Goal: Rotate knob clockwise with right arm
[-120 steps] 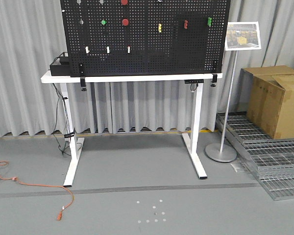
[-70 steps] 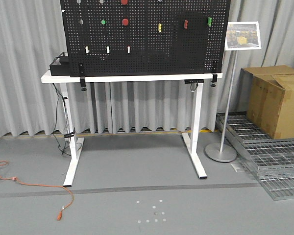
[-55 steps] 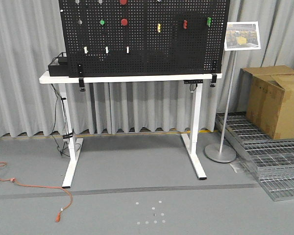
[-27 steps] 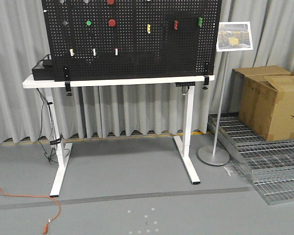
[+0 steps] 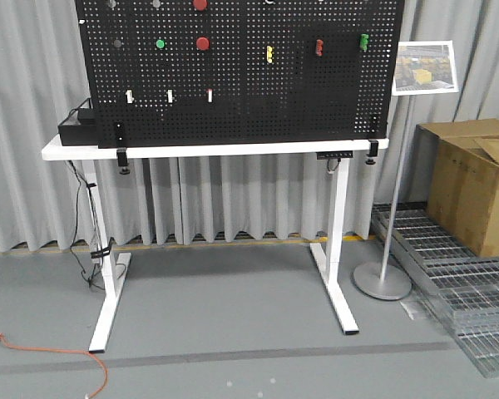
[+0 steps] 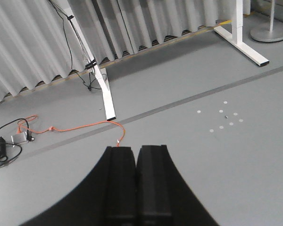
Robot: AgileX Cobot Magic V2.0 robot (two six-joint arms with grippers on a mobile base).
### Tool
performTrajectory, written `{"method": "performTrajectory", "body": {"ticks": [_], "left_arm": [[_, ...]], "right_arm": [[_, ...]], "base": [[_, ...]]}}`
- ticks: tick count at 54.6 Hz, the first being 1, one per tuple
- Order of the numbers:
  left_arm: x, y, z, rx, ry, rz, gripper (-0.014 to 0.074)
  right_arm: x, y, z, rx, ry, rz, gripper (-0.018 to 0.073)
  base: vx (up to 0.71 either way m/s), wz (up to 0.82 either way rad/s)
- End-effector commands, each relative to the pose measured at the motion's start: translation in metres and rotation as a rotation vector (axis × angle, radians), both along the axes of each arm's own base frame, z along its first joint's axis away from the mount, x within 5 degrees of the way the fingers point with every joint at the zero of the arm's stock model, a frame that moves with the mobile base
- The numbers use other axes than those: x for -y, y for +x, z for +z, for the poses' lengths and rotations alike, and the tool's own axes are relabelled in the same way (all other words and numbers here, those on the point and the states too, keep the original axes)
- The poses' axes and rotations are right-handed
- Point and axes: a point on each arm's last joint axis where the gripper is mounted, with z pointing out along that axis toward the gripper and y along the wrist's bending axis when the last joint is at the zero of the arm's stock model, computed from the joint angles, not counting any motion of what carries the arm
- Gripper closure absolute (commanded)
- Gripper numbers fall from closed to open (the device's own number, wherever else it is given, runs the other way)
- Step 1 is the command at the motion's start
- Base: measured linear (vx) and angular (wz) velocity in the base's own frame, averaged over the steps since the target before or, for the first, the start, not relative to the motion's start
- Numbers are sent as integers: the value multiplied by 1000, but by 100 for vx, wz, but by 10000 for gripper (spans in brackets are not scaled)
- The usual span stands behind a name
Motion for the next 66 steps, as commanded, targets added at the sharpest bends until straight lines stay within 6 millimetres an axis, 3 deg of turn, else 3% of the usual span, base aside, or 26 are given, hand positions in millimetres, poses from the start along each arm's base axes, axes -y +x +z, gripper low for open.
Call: {"method": "performTrajectory", "body": {"ticks": [1,66], "left_arm": [[0,2,1,71,-8,3,603],[0,2,1,71,-8,3,603]], "right_arm": [[1,1,3,76,0,-6,565],[1,1,3,77,0,-6,565]], "base": [[29,3],[35,0]]}}
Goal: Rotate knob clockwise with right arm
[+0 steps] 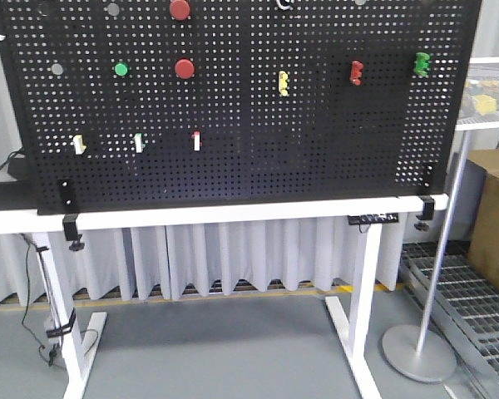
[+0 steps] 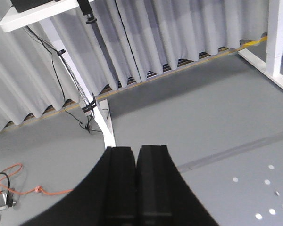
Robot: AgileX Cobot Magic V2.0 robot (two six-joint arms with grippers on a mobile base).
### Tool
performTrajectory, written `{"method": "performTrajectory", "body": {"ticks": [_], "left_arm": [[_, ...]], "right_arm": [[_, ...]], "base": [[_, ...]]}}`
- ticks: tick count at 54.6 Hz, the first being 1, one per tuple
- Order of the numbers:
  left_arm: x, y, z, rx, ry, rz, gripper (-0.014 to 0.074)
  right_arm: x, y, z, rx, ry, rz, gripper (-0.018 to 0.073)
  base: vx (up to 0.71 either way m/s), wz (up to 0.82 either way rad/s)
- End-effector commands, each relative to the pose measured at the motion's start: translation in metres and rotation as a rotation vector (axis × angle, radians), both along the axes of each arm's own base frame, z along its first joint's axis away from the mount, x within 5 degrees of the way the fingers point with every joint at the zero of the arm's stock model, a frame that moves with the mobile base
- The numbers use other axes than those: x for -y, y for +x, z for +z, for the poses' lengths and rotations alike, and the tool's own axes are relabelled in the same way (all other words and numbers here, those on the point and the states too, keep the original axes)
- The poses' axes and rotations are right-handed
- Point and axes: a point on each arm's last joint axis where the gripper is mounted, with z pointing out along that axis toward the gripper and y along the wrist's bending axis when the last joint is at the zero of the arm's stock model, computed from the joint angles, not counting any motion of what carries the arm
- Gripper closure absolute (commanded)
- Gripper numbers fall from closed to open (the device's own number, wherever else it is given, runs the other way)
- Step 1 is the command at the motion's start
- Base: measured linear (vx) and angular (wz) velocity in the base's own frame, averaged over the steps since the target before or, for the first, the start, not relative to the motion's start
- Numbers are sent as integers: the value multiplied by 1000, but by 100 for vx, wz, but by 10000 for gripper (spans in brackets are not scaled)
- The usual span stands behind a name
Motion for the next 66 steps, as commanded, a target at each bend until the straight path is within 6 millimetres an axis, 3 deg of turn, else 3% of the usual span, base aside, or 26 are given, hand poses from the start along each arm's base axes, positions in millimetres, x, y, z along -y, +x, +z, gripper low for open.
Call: {"method": "performTrajectory", "body": {"ticks": [1,66], "left_arm": [[0,2,1,71,-8,3,603],[0,2,1,71,-8,3,603]], "right_arm": [[1,1,3,77,0,-6,565],[0,1,3,75,0,-6,565]], "base": [[37,3],[32,8]]}}
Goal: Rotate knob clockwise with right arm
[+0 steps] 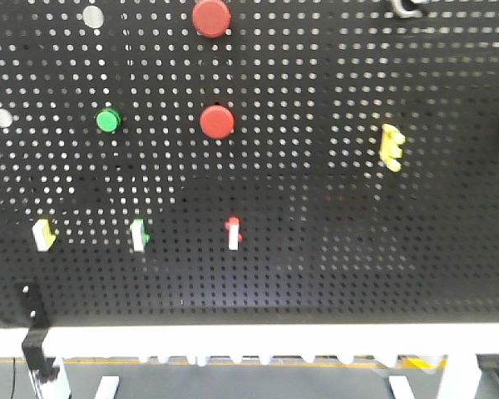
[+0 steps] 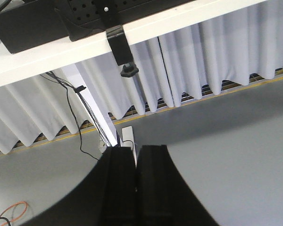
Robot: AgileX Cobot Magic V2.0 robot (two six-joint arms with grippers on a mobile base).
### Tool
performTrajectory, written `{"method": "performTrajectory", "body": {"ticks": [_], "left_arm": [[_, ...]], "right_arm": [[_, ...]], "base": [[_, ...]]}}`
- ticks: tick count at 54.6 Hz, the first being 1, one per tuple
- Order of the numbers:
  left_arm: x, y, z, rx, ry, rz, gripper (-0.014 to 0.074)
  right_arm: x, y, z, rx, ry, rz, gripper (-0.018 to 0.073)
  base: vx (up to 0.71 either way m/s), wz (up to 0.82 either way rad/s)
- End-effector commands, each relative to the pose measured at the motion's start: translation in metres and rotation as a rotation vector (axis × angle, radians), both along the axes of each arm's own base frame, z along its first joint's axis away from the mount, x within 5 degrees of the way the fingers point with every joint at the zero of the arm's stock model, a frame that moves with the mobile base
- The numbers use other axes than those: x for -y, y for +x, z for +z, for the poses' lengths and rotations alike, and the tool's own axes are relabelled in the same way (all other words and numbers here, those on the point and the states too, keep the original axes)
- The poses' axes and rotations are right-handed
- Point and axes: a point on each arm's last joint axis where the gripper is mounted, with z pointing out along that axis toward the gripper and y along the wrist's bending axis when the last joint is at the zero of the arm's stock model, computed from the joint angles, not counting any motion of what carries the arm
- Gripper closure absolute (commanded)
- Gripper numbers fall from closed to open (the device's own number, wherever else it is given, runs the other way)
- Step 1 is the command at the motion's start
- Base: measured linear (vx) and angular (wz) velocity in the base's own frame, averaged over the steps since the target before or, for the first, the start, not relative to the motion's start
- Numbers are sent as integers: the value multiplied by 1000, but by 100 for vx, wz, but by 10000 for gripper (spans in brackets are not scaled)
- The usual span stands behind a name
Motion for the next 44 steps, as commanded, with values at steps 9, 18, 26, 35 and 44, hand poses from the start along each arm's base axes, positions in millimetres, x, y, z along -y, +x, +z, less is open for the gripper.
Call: {"method": "performTrajectory", "body": {"ticks": [9,18,26,35,44], "left_arm": [[0,2,1,71,-8,3,603],[0,2,1,71,-8,3,603],[0,2,1,71,-8,3,603],[0,2,1,71,-8,3,603],[0,2,1,71,-8,3,603]], "right_arm": [[0,1,3,75,0,-6,565],[0,1,3,75,0,-6,565],[1,1,3,76,-1,-6,565],[1,1,3,81,-13,-6,565],[1,1,4,91,-9,-6,565]], "base": [[17,2],[11,-4],[8,-6],[5,-5],[2,-2]]}}
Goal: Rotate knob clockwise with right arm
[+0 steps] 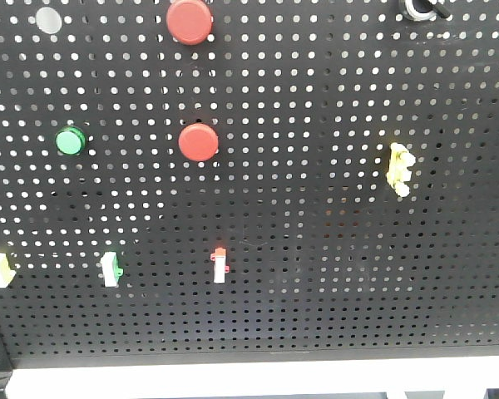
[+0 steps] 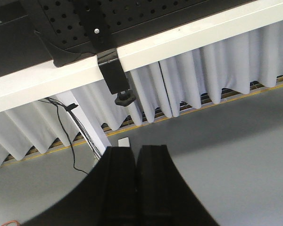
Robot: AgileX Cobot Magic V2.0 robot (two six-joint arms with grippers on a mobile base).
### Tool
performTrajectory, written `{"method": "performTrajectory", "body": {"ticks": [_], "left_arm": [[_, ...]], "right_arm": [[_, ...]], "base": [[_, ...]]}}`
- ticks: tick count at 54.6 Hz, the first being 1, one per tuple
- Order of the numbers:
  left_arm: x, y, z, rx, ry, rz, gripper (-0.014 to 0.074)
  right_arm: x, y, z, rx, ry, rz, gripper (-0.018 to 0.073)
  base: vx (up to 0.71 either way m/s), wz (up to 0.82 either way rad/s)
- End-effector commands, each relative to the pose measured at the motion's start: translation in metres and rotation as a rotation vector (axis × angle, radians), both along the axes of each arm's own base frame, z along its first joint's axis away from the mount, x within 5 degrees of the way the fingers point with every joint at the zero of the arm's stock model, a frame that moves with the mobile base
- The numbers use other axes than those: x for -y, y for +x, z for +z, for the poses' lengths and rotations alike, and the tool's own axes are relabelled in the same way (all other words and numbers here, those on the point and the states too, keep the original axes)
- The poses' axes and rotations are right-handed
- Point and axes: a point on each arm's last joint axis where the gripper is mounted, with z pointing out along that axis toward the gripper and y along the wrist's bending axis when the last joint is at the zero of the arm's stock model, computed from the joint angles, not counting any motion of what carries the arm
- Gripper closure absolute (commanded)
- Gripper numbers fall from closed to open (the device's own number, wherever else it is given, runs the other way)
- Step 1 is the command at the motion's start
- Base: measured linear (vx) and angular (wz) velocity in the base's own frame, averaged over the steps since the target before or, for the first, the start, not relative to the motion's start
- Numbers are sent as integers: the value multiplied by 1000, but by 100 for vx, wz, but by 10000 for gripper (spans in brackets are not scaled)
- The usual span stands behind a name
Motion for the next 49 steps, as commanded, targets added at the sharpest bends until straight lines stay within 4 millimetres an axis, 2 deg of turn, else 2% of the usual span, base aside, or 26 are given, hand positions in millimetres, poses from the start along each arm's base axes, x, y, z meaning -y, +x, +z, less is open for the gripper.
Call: {"method": "performTrajectory", "body": {"ticks": [1,13,20,25,36,42,49], "left_arm": [[0,2,1,71,-8,3,603],[0,2,1,71,-8,3,603],[0,2,1,71,-8,3,603],[0,2,1,71,-8,3,603],[0,2,1,71,-8,3,603],[0,2,1,71,-8,3,603],[0,2,1,71,-8,3,603]], "right_arm": [[1,1,4,90,-12,-6,565],[1,1,14,199,3,-13,565],[2,-2,33,388,30,-24,564],[4,-9,58,562,78,-30,563],[6,-33,145,798,124,-24,554],[6,-33,176,781,116,-22,538],[4,-19,195,684,105,-18,489]], "base": [[0,0],[0,0],[0,0],[0,0],[0,0],[0,0],[0,0]]}}
